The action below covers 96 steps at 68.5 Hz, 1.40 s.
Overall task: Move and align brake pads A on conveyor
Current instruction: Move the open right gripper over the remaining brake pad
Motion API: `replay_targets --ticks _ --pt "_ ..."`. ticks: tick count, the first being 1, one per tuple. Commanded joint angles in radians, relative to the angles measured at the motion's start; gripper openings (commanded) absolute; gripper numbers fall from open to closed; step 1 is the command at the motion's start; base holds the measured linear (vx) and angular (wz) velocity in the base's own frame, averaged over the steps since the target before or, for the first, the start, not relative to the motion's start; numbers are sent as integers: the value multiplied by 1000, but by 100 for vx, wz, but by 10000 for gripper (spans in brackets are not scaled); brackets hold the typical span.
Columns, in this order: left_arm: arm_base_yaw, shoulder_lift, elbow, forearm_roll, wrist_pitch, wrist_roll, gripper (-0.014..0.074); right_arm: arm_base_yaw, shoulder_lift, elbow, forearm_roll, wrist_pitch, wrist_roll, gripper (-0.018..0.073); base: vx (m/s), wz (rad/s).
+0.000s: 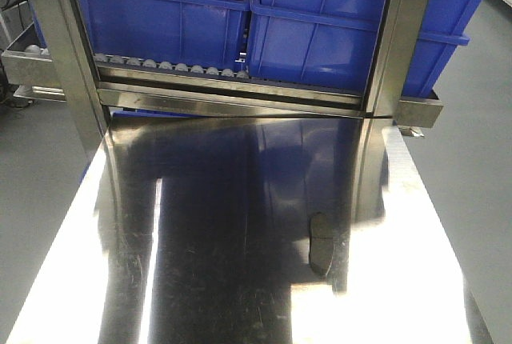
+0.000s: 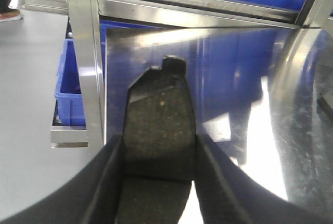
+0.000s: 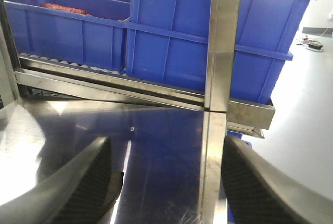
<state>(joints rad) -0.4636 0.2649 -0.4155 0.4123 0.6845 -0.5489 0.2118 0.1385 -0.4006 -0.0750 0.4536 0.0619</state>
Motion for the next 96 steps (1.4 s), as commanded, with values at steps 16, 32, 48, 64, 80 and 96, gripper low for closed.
replay_targets --ticks 16,32,48,64,80,96 --pt "-5 8 -26 10 -89 -10 -6 -2 11 -23 -11 -73 -8 442 0 0" --pt "-5 8 -26 10 -89 -10 -6 -2 11 -23 -11 -89 -8 442 0 0" --pt "-4 8 -26 10 -89 -10 -6 -2 43 -27 -3 -117 -6 438 0 0" --pt "-4 8 -26 10 -89 -10 -6 -2 318 -123 57 30 -4 414 0 0" --pt "-4 8 -26 10 -89 -10 -6 -2 630 -274 161 178 -5 411 0 0" --pt "-4 8 -26 10 -89 -10 -6 -2 880 -357 184 208 -5 366 0 0"
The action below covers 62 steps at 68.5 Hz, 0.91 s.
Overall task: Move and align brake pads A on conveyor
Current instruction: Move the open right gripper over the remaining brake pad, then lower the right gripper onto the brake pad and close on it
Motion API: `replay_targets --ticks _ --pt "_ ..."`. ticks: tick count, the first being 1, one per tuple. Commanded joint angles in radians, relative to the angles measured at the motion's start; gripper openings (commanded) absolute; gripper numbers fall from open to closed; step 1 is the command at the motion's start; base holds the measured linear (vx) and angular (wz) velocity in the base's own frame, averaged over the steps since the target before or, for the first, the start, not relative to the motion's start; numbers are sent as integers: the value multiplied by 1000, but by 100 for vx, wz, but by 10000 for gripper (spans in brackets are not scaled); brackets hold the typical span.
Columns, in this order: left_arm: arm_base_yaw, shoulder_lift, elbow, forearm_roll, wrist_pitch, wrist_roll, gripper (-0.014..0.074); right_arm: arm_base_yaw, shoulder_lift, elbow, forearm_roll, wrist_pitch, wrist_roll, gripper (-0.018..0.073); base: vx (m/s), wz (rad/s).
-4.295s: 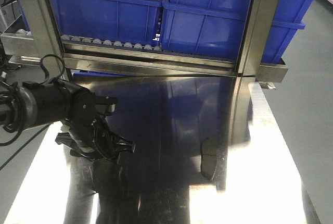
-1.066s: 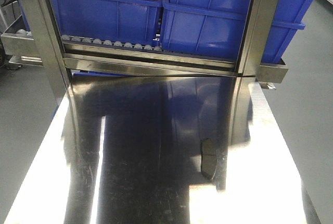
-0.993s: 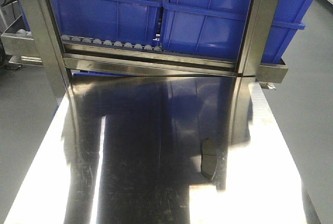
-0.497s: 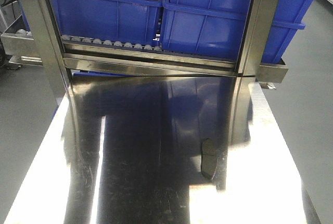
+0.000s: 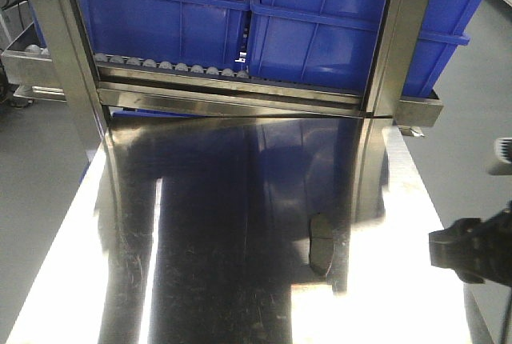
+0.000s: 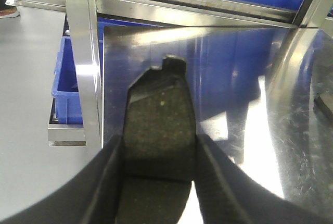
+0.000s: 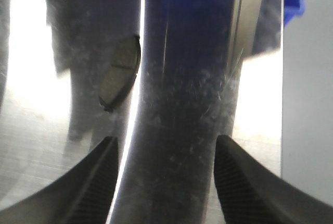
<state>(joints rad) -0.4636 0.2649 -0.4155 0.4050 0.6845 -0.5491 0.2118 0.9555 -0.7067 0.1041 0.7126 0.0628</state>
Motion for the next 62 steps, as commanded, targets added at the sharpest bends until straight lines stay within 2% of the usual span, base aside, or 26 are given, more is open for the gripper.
replay_targets --ticks 1,22,37,46,56,62 --pt "-4 8 -26 17 -89 -10 -6 -2 75 -54 6 -56 -6 363 0 0" --pt "-4 8 -26 17 -89 -10 -6 0 375 -215 -1 51 -5 348 0 0" --pt "-4 8 -26 17 -89 -10 -6 7 516 -357 70 145 10 349 0 0" --pt "-4 8 -26 17 -89 -10 -6 98 603 -445 43 198 56 349 0 0" --pt "-4 8 -26 17 -89 -10 -6 196 705 -523 -54 213 229 366 0 0" --pt "-4 8 -26 17 -89 -10 -6 224 764 -573 -60 239 280 396 0 0"
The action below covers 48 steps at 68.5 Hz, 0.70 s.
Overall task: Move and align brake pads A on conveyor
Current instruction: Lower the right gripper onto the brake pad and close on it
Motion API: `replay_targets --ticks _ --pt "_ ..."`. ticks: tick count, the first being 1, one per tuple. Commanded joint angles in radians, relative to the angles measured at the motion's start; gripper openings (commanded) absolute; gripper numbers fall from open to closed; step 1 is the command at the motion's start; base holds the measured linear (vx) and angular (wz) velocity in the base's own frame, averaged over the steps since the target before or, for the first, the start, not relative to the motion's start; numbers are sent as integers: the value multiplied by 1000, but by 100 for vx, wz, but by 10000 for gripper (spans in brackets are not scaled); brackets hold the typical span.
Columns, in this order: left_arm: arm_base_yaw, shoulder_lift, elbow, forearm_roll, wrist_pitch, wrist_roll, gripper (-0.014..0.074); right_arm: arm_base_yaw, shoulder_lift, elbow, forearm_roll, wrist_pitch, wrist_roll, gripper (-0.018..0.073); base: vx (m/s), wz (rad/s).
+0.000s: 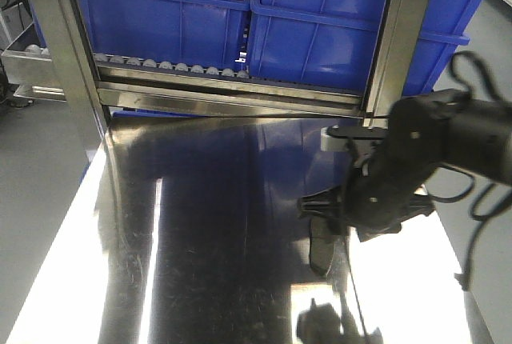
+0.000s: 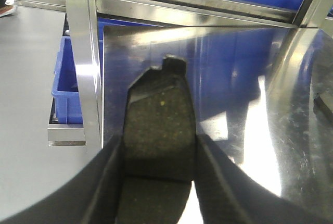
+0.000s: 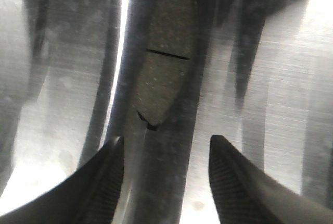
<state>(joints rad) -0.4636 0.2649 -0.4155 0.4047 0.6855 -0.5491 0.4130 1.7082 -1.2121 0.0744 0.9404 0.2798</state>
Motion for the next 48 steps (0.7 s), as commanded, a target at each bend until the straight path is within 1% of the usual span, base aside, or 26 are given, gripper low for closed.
replay_targets --ticks 1,8,11,19,30,48 --pt "-4 8 -26 18 -90 -10 -6 26 20 -80 -29 15 63 406 0 0" --pt "-4 8 -26 18 -90 -10 -6 29 74 -133 -26 44 76 453 0 0" --pt "-4 8 -26 18 -90 -10 -6 26 95 -148 -29 61 98 471 0 0" --pt "-4 8 -26 18 -90 -10 -6 5 128 -181 -27 85 117 508 0 0" --pt "-4 8 -26 18 -90 -10 -6 6 174 -223 -89 116 122 513 0 0" --pt "-4 8 -26 18 -90 -10 -6 6 255 -318 -96 173 122 513 0 0"
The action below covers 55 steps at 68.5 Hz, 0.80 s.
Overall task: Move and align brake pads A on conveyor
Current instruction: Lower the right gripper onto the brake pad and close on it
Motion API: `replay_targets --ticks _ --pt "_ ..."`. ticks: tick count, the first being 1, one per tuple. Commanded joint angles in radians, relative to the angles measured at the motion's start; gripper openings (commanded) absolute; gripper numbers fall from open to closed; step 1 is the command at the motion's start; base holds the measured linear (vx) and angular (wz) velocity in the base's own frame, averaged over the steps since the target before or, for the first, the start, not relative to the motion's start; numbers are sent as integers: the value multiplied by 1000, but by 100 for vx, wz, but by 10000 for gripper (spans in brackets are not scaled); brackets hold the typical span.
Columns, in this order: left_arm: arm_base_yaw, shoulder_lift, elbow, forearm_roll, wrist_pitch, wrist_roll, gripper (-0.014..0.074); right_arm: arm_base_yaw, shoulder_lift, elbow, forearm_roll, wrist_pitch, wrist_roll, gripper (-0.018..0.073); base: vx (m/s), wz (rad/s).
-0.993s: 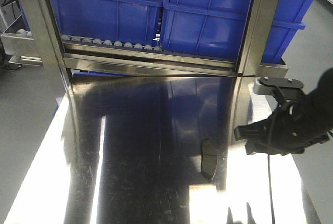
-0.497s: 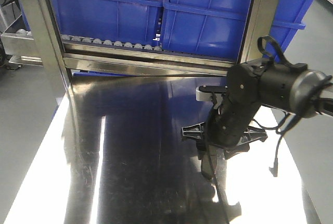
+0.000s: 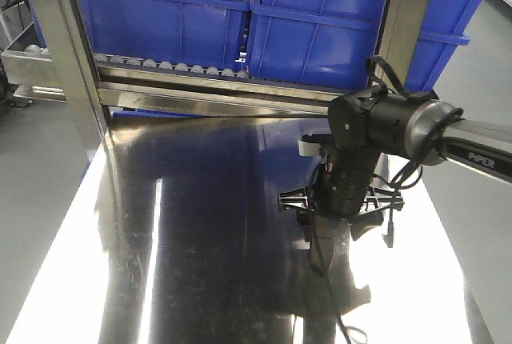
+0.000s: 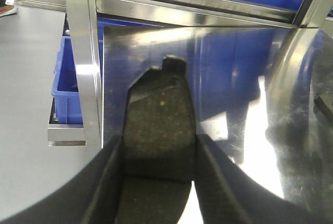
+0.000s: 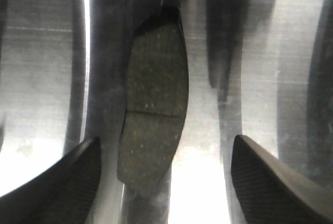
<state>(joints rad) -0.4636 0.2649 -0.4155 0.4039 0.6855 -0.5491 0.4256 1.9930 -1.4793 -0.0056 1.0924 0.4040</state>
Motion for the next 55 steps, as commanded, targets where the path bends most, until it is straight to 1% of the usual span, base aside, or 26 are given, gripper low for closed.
replay_targets --ticks 1,20,32,40,45,51,55 --pt "-4 8 -26 19 -90 -10 -6 -7 -25 -55 -16 25 -2 513 0 0" --pt "-4 8 -26 19 -89 -10 -6 -7 14 -64 6 26 1 508 0 0" --pt "-4 8 -26 19 -89 -10 -6 -7 32 -64 6 21 1 462 0 0" --pt "-4 8 -26 19 -89 -10 -6 -7 38 -64 6 9 1 389 0 0" --pt "-4 8 -26 19 -89 -10 -6 -7 38 -64 6 -6 1 323 0 0" --pt "-4 8 -26 19 -89 -10 -6 -7 38 -64 6 -14 1 221 0 0" --pt "-4 8 -26 19 -89 -10 -6 -7 37 -64 6 -16 1 136 0 0"
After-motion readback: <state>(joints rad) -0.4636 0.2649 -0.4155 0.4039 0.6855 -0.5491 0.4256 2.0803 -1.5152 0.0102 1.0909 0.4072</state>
